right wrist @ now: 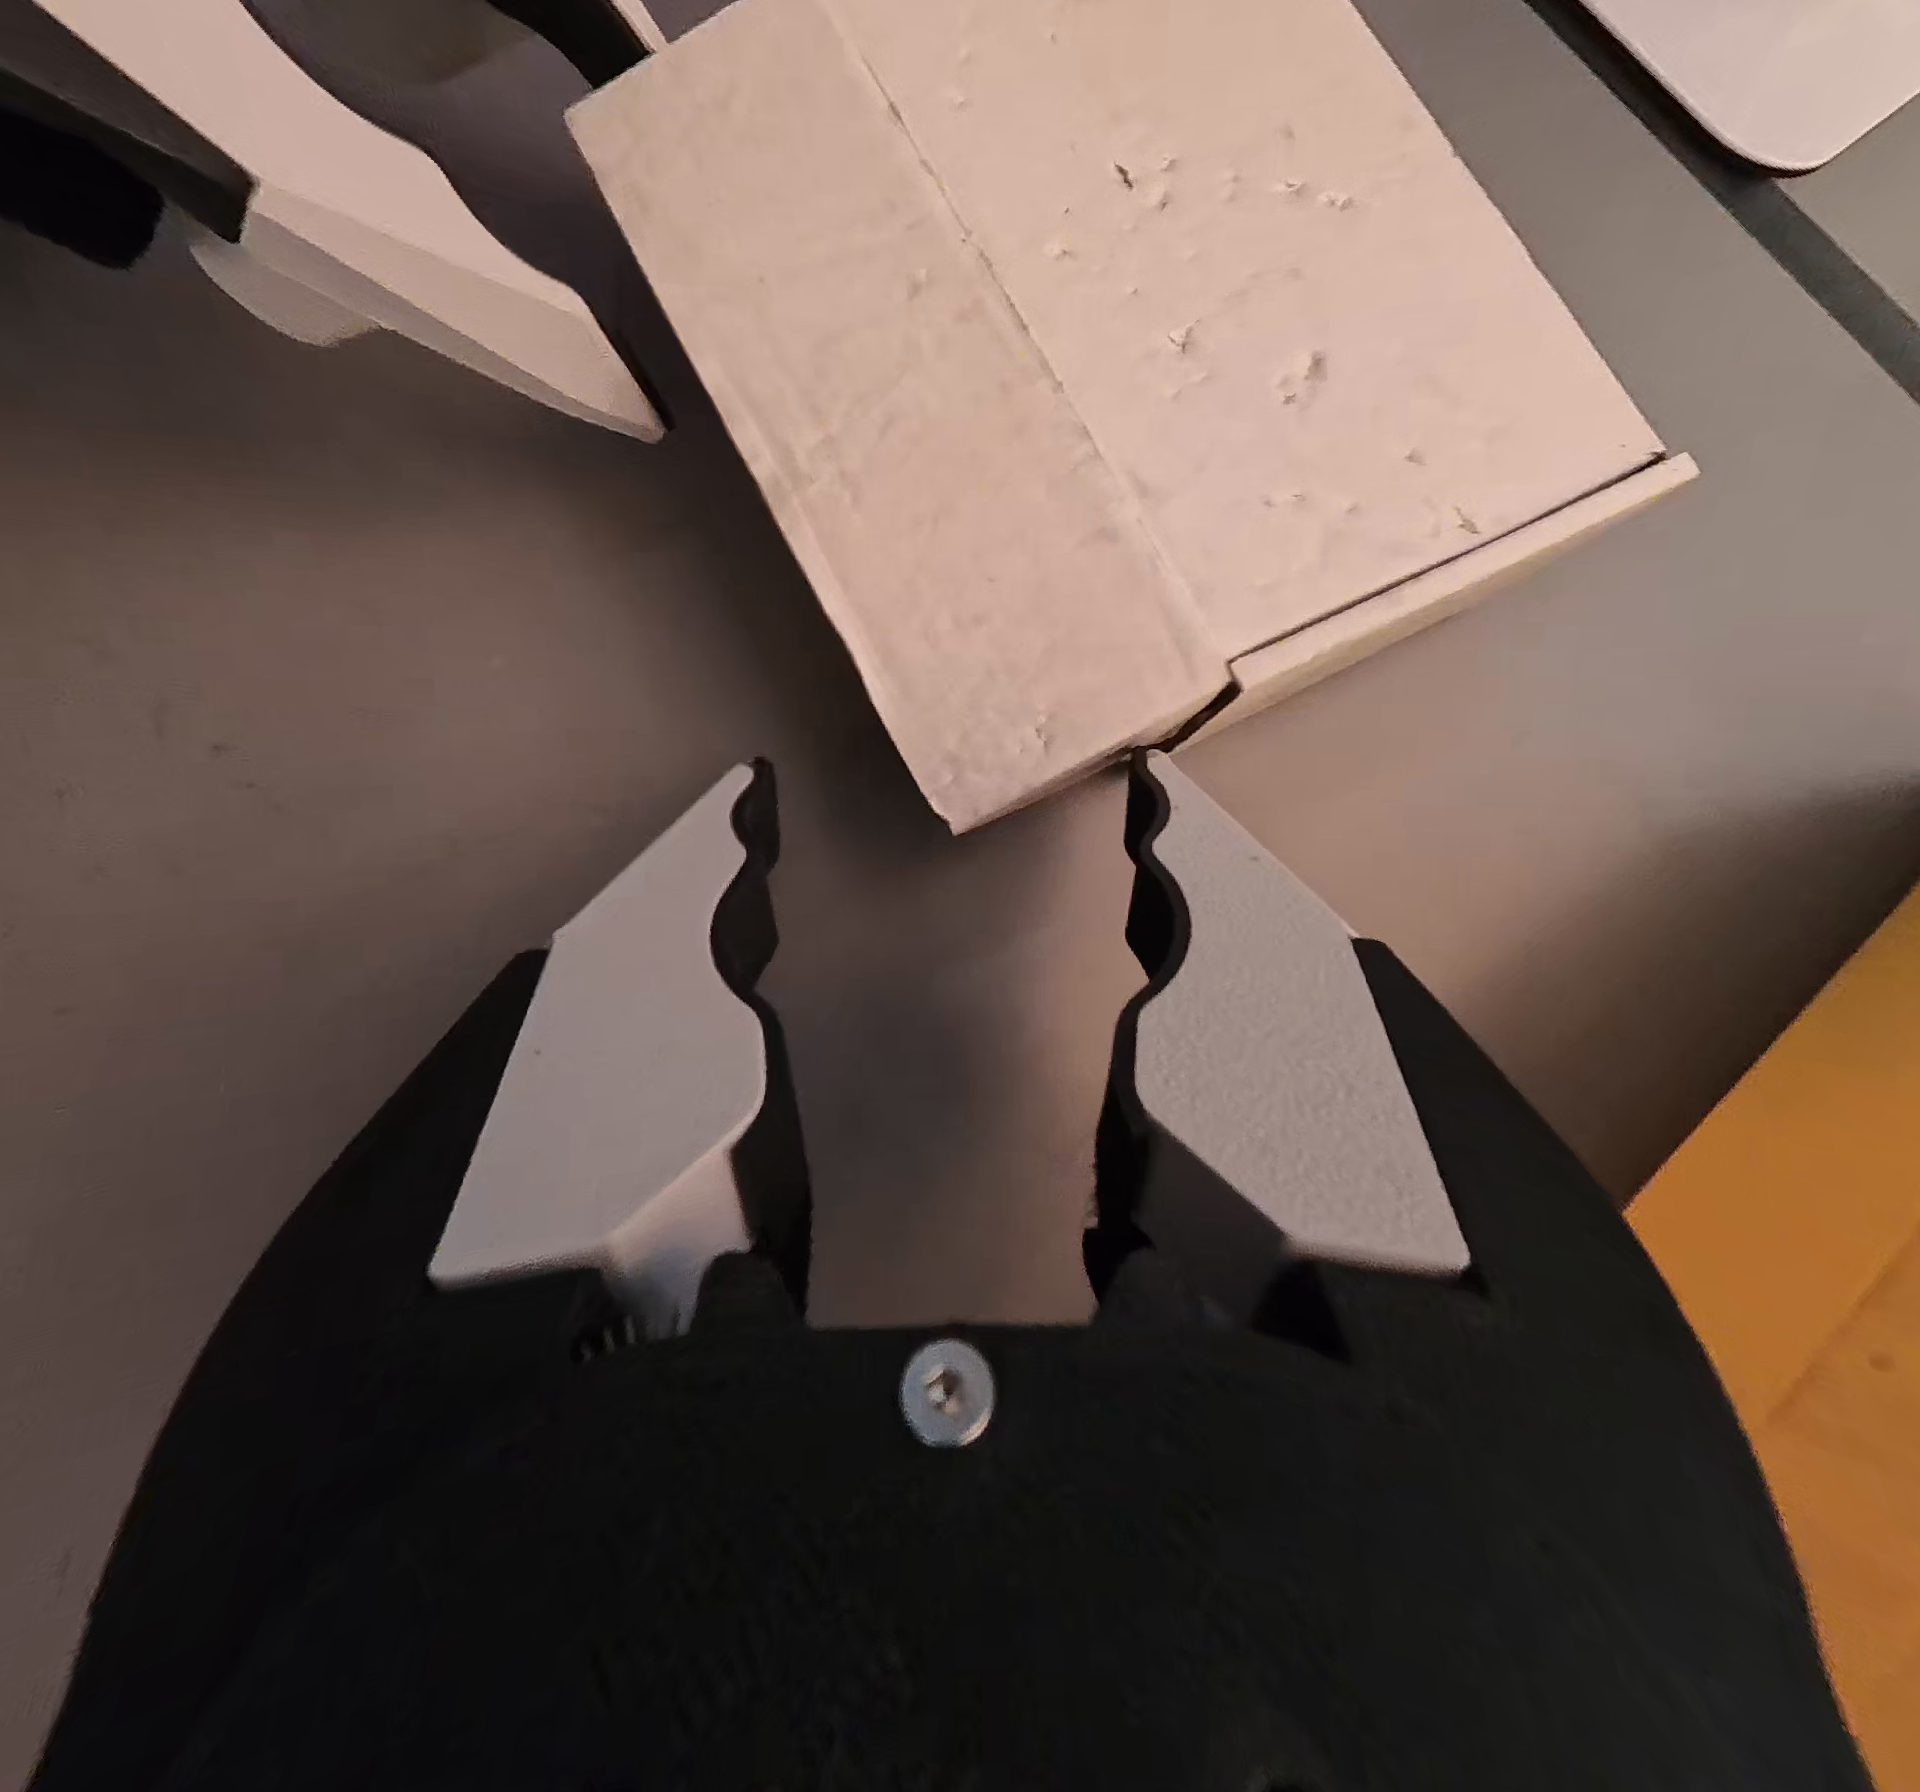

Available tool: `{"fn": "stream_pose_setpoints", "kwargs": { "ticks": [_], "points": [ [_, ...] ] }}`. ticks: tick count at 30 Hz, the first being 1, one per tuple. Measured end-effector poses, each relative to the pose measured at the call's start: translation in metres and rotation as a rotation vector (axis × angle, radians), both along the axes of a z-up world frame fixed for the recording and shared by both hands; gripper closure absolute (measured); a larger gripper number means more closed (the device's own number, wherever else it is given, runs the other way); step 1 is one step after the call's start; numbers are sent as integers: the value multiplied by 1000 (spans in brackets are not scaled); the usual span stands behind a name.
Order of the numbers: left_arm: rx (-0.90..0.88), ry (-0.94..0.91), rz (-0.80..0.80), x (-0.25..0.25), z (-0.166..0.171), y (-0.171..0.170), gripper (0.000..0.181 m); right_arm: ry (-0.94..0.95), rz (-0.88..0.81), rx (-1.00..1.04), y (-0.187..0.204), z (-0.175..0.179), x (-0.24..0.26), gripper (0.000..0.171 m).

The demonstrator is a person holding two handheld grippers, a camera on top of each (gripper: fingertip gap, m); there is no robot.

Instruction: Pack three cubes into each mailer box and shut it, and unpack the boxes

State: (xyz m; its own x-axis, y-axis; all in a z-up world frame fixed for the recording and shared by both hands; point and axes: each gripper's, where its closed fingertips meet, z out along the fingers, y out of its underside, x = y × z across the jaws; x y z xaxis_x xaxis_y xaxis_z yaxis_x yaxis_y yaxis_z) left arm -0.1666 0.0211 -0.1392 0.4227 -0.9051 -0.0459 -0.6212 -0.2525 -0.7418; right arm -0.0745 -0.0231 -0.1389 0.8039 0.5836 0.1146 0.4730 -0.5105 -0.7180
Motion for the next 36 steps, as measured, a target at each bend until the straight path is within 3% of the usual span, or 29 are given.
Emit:
{"fn": "stream_pose_setpoints", "kwargs": {
  "ticks": [1, 3, 8, 13, 17, 21, 36],
  "points": [
    [-5, -9, 0, 1, 1, 0, 120, 33, 4, -9, -1, 1, -3, 100],
    [-41, -31, 3, 2, 1, -1, 113, 118, 6, -34, -1, 3, -8, 94],
    [-135, -124, 4, 2, 8, 0, 117, 298, -37, -63, 3, 13, -9, 93],
    [-274, -230, -2, 5, 13, -2, 114, 430, -130, -94, 11, 16, -2, 97],
    [-288, -267, 21, 4, 15, 4, 120, 495, -169, -100, 15, 17, 1, 107],
    [-273, -263, 41, 3, 13, 8, 126, 520, -199, -106, 18, 17, 5, 117],
    [-267, -263, 14, 8, 14, 7, 123, 537, -211, -118, 20, 17, 6, 113]
  ]
}}
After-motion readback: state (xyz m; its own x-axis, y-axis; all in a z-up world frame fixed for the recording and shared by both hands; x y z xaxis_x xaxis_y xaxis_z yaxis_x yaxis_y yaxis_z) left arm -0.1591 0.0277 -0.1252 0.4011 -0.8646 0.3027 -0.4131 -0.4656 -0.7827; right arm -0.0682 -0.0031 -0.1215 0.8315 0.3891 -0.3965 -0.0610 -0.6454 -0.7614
